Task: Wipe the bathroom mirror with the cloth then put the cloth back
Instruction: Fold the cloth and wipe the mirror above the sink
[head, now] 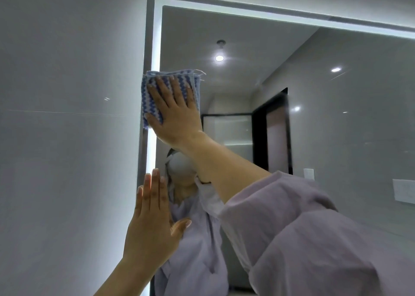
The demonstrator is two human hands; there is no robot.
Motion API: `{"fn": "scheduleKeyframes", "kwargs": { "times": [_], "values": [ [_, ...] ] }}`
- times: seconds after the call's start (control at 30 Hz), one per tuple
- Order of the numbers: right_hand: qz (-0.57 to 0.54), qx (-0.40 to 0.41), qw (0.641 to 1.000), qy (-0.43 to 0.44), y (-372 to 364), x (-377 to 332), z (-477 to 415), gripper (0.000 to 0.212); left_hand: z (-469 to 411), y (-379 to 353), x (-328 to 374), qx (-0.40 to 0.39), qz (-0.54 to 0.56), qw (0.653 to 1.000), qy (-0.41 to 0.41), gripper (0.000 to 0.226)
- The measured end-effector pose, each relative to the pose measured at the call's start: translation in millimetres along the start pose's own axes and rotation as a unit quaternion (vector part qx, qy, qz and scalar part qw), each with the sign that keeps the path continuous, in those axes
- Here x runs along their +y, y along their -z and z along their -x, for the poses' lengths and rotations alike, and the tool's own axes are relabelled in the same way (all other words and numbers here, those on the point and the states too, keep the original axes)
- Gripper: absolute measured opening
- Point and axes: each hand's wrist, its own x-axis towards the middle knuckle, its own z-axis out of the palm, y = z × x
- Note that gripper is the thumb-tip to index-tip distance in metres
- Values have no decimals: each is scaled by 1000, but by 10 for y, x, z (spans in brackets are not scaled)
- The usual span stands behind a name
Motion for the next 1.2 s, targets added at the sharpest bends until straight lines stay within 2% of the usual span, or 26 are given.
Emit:
{"fn": "scheduleKeyframes", "kwargs": {
  "times": [0.33, 0.77, 1.2],
  "values": [
    [21, -4, 999, 27, 66, 227, -38, 71, 28, 41, 20, -11, -9, 1000, 7, 106],
    [20, -29, 992, -118, 384, 2126, 500, 69, 22, -15, -14, -3, -9, 1000, -7, 105],
    [3, -29, 975, -221, 346, 2836, 997, 68, 21, -25, -17, 2, -24, 1000, -9, 104]
  ]
}}
